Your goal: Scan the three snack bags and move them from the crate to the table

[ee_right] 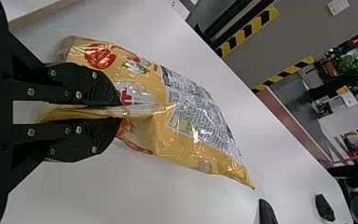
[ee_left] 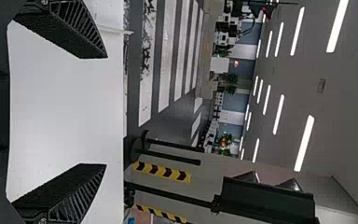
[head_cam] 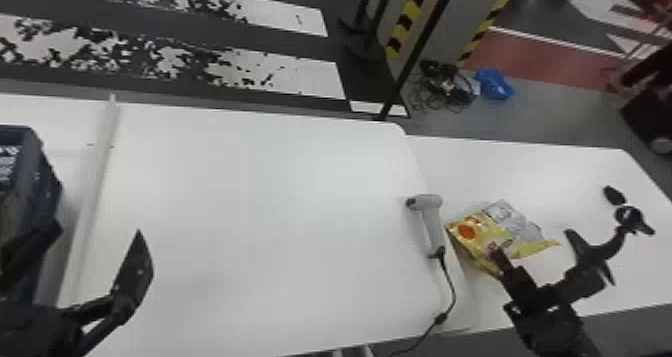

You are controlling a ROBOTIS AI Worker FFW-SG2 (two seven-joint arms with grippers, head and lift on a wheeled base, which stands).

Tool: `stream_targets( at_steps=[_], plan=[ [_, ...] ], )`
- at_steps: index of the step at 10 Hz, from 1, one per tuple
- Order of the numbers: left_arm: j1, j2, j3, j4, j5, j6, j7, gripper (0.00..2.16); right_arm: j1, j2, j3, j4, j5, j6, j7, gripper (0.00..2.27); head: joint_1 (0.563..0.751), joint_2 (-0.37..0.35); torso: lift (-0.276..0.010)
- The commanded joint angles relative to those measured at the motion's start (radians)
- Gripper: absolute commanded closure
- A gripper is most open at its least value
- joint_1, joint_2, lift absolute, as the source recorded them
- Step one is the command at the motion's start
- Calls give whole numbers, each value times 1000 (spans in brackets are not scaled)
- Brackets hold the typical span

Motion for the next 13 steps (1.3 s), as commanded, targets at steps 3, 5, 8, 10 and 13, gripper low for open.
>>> stream_targets(
  at_steps=[3,5,8,10,13],
  plan=[
    [1,-3,-6,0,-5,0,0,33,86,11,50,-219,109,-33,-103,70,695,-350,-62],
    [-2,-6,-17,0,-21,0,2,33,194,34,81,-445,201,-33,-147,66,695,-350,-62],
    [-6,-6,-21,3,-27,6,9,33,361,83,135,-788,221,-27,-121,97,695,-350,-62],
    [-9,-6,-21,5,-25,6,13,33,470,116,245,-1000,304,-24,-121,100,695,-350,-62],
    [-14,-6,-21,11,-27,12,23,33,589,150,438,-1129,384,-33,-86,110,695,-345,-62]
  ],
)
